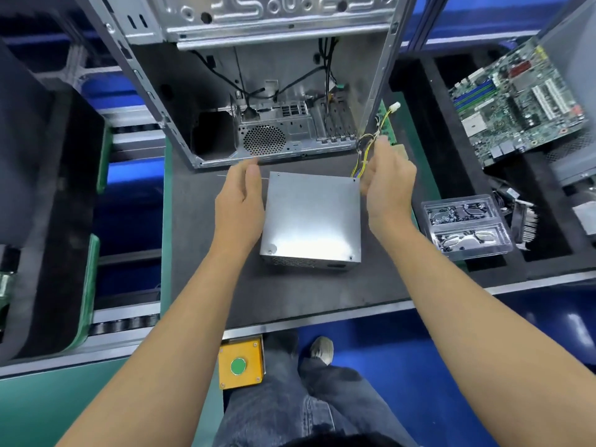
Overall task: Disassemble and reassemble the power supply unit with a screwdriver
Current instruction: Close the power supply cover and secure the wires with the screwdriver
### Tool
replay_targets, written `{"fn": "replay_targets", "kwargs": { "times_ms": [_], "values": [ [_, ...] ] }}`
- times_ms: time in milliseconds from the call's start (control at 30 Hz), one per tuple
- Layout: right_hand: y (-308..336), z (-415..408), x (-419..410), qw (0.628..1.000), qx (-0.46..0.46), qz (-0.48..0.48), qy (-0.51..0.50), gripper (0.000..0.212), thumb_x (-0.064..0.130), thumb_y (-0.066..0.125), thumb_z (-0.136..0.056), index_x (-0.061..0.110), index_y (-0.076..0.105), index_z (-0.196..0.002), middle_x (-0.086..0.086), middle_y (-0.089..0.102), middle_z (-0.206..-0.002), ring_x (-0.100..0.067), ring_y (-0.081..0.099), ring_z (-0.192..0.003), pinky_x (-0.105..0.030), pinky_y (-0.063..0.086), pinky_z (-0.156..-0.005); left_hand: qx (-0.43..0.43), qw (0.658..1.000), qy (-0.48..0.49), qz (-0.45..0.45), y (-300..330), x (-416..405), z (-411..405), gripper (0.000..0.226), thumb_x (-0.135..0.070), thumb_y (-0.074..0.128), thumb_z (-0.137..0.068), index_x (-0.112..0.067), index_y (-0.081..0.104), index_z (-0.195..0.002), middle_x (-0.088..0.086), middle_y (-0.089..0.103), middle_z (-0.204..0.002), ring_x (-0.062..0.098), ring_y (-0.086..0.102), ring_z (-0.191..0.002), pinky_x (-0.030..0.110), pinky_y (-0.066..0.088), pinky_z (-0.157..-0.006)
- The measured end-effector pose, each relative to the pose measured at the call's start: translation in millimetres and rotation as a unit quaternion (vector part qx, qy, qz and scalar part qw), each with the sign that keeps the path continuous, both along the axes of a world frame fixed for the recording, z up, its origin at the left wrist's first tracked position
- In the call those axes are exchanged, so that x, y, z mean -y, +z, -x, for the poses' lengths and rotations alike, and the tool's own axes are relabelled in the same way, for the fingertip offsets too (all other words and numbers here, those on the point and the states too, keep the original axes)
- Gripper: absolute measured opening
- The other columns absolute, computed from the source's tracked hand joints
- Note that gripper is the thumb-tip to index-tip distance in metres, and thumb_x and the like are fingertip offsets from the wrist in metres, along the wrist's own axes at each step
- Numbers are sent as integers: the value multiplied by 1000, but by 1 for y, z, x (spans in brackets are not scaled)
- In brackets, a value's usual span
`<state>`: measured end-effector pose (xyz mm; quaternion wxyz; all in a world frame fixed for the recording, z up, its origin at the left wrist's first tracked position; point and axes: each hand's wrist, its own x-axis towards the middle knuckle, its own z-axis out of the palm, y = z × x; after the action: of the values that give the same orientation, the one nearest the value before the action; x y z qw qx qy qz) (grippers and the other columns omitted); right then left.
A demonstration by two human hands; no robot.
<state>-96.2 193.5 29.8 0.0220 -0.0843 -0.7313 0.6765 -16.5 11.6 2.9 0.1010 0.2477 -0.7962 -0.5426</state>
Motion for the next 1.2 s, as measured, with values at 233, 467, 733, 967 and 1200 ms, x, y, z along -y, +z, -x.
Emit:
{"fn": "replay_targets", "kwargs": {
  "times_ms": [233, 467, 733, 967, 1200],
  "values": [
    [-44, -21, -20, 964, 153, -199, 86, 34, 43, 40, -100, 22, 53, -124, 4, 57, -115, -16, 52, -104, -34, 41, -86, 89, 990, -59, -90, -25, -5, -3, 34, -37, 35, -105, -22, 65, -107, -13, 67, -96, 2, 57, -82, 27, 45, -78],
    [-52, -33, -3, 957, 56, -249, 136, 34, 27, 26, -105, 19, 55, -121, -6, 62, -109, -33, 48, -108, -45, 44, -91, 111, 986, -80, -94, -32, -7, -4, 40, -38, 29, -107, -43, 49, -141, -25, 61, -120, -3, 57, -109, 11, 42, -77],
    [-56, -34, -5, 959, 55, -240, 138, 31, 34, 27, -106, 26, 54, -119, 8, 63, -96, -25, 54, -97, -42, 46, -83, 89, 979, -78, -166, -36, -11, -2, 36, -35, 29, -108, -59, 47, -129, -45, 57, -113, -24, 50, -109, 9, 39, -93],
    [-55, -32, -11, 956, 64, -253, 137, 22, 37, 32, -104, 37, 50, -94, 25, 53, -65, 1, 47, -63, -9, 36, -55, 87, 966, -66, -233, -34, -5, -6, 33, -39, 45, -104, -50, 54, -134, -35, 64, -118, -12, 60, -109, 24, 46, -102],
    [-48, -18, -21, 945, 89, -275, 150, 22, 50, 37, -98, 50, 58, -106, 27, 62, -82, 5, 54, -79, -26, 39, -66, 105, 939, -51, -324, -25, 12, -15, 51, -34, 49, -104, -20, 39, -152, 2, 59, -139, 19, 59, -125, 41, 44, -111]
  ]
}}
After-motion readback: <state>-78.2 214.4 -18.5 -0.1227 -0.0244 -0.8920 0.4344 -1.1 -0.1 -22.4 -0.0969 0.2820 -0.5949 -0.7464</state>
